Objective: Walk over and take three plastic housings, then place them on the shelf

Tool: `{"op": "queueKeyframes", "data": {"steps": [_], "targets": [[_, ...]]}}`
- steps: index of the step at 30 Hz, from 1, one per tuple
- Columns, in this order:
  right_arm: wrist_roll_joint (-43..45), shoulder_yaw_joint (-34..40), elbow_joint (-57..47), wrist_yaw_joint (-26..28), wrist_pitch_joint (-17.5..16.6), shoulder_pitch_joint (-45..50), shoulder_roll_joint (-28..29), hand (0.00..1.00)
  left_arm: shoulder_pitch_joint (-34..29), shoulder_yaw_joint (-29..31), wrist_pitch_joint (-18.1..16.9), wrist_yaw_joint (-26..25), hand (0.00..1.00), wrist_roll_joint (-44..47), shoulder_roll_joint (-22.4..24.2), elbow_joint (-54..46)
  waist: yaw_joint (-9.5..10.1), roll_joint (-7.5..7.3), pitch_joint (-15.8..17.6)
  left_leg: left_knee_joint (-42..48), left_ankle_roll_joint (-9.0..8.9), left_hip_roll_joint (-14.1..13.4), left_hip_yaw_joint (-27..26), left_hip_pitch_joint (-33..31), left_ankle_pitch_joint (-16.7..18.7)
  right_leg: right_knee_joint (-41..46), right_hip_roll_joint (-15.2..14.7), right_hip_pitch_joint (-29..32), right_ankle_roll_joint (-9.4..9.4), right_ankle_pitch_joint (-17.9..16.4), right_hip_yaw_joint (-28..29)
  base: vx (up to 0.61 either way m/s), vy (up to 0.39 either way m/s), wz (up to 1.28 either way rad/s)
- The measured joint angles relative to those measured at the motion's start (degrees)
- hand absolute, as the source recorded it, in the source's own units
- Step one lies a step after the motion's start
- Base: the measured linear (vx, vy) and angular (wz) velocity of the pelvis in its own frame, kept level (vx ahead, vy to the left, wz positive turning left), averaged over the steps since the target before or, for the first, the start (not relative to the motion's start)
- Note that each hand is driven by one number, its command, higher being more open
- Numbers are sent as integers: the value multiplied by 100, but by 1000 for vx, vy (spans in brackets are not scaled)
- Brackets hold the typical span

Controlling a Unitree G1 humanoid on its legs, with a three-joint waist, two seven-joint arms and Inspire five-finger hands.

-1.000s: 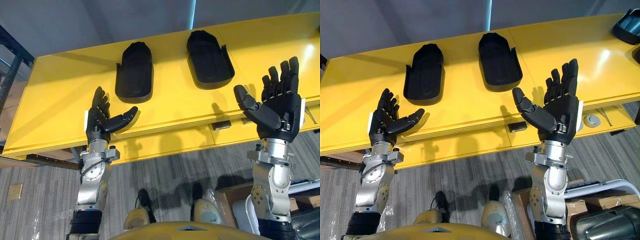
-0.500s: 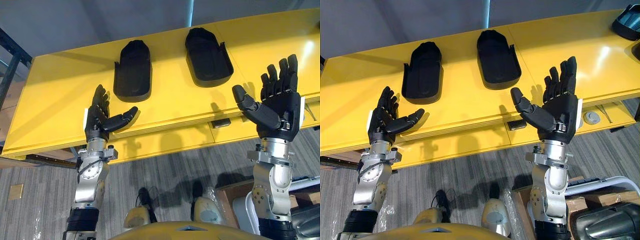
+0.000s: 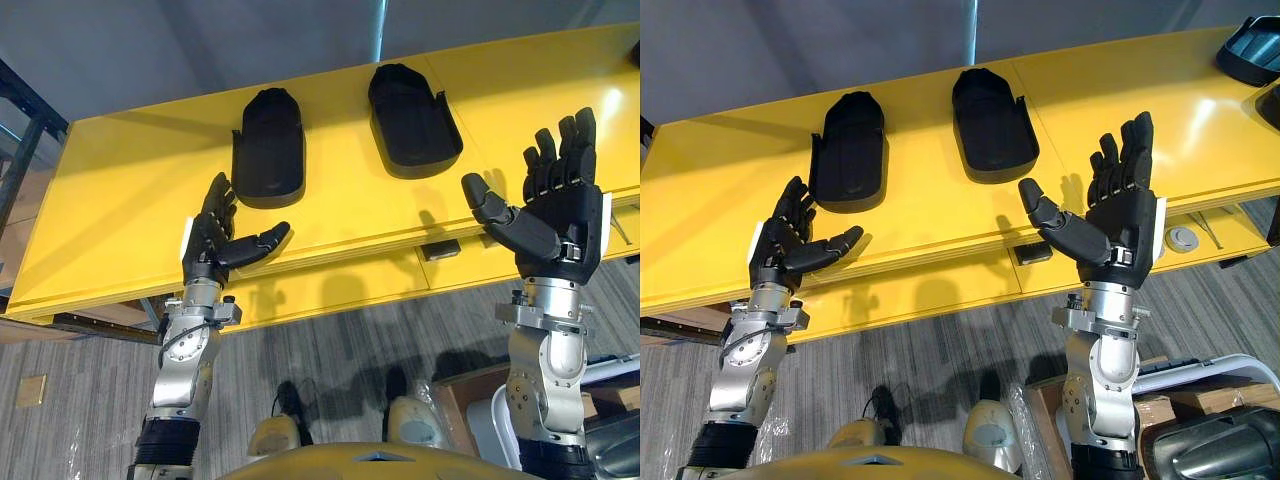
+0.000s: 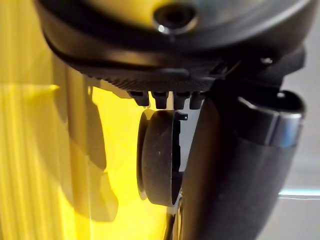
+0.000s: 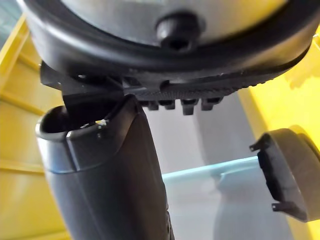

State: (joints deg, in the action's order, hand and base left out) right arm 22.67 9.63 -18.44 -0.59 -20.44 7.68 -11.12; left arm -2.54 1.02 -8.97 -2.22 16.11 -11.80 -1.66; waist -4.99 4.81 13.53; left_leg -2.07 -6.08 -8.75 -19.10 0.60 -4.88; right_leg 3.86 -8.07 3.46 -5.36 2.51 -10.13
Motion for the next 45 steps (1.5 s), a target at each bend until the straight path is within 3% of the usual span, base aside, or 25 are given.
{"op": "queueKeyframes", "data": {"steps": [13, 22, 25, 27, 31, 36, 40, 45], "targets": [[-1, -2, 0, 1, 0, 97, 8, 100, -26, -20, 56, -29, 100, -5, 3, -2, -5, 18, -12, -10, -2, 0, -37, 80, 3, -64, 10, -73, -16, 19, 35, -1, 1, -1], [0, -9, 0, 3, 0, 233, 83, 100, -77, 186, 88, -903, 100, -96, 142, -4, -2, 38, -26, -33, -5, 1, -32, 133, 5, -134, 20, -158, -27, 32, 21, 0, 0, 0], [1, -18, 0, 9, -7, 293, 325, 100, -413, 511, 38, -1278, 100, -96, 427, -212, 1, 45, -82, -47, -20, 2, -44, 205, 42, -215, 27, -256, -42, 43, 19, 0, 0, 0], [2, -23, 0, 9, -7, 314, 446, 100, -691, 685, -36, -1472, 100, -94, 581, -489, 22, 42, -150, -44, -25, 3, -45, 201, 55, -250, 27, -269, -46, 46, 13, 36, 6, 3], [4, -140, 2, -53, 170, 355, 515, 100, -955, 893, -653, -1669, 100, 73, 933, -1292, 168, 31, -190, -47, -36, 5, 36, 285, 68, -334, 26, -453, -57, 56, -93, 19, 1, 10], [16, -559, 35, -377, 589, 394, 719, 100, -1129, 650, -1441, -1378, 100, 443, 1127, -2340, 224, 22, -447, -71, -36, 15, 169, 316, 68, -425, 18, -609, -57, 51, -250, 8, 1, 14], [-179, -610, 52, -729, 818, 400, 749, 100, -1124, 230, -1564, -967, 100, 534, 1122, -2546, 244, 8, -525, -134, -39, 19, 131, 422, 66, -442, 22, -691, -58, 49, -245, -6, 2, -2], [-218, -497, 135, -1119, 895, 697, 764, 100, -1129, -214, -1552, -584, 100, 844, 1099, -2537, 141, -61, -550, -272, -65, 8, -305, 698, 70, -440, 77, -624, -84, 69, 160, -8, 16, -42]]}}
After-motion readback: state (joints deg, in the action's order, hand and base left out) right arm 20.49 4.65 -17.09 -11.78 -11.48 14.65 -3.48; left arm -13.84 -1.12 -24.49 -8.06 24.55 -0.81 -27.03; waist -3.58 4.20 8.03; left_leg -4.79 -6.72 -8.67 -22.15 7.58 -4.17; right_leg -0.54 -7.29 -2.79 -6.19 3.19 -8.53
